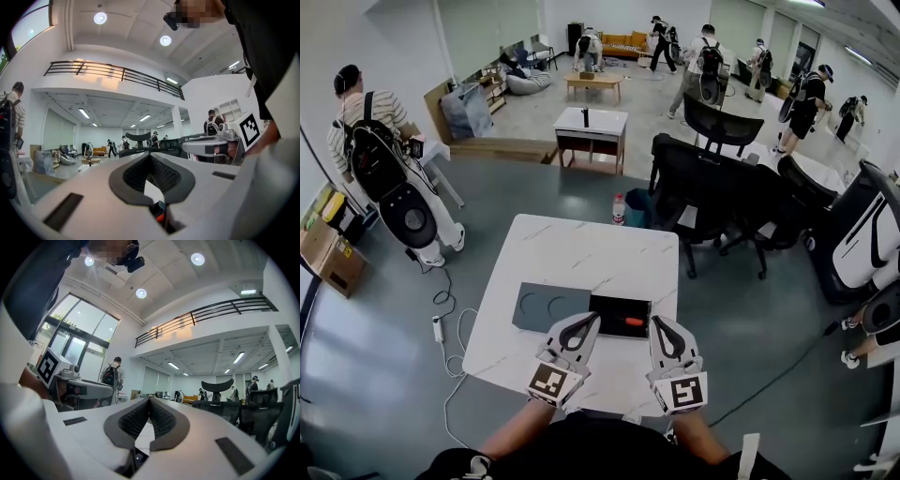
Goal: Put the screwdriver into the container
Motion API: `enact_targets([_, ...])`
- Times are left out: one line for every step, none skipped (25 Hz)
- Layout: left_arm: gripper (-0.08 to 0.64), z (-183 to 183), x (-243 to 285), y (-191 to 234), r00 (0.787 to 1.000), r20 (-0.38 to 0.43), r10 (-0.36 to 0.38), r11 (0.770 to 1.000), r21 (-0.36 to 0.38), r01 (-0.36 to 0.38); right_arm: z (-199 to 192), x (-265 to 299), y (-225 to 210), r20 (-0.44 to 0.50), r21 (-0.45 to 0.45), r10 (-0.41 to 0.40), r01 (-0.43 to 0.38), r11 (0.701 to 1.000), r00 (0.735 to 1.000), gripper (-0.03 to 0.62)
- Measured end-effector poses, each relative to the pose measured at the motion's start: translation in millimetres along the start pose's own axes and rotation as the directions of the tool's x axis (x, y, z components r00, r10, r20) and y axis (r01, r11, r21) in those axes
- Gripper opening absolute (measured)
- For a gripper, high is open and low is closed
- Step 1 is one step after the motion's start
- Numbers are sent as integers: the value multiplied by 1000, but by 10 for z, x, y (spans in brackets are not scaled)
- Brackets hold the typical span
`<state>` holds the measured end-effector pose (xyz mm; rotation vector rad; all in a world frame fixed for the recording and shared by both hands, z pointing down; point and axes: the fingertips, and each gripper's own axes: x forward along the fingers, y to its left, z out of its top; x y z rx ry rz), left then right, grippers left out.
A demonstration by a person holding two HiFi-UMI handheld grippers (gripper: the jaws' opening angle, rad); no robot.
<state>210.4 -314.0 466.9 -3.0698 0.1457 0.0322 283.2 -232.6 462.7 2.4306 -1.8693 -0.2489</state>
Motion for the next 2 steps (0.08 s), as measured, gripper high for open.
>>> enact_targets([5, 4, 0, -4, 1000, 4, 0, 1000, 8, 0, -7, -14, 1, -3, 1, 0, 0, 1000, 1000, 23])
enact_targets([5, 5, -1, -8, 1000, 7, 1, 1000, 15, -1, -15, -29, 2, -6, 1, 0, 0, 1000, 1000, 23])
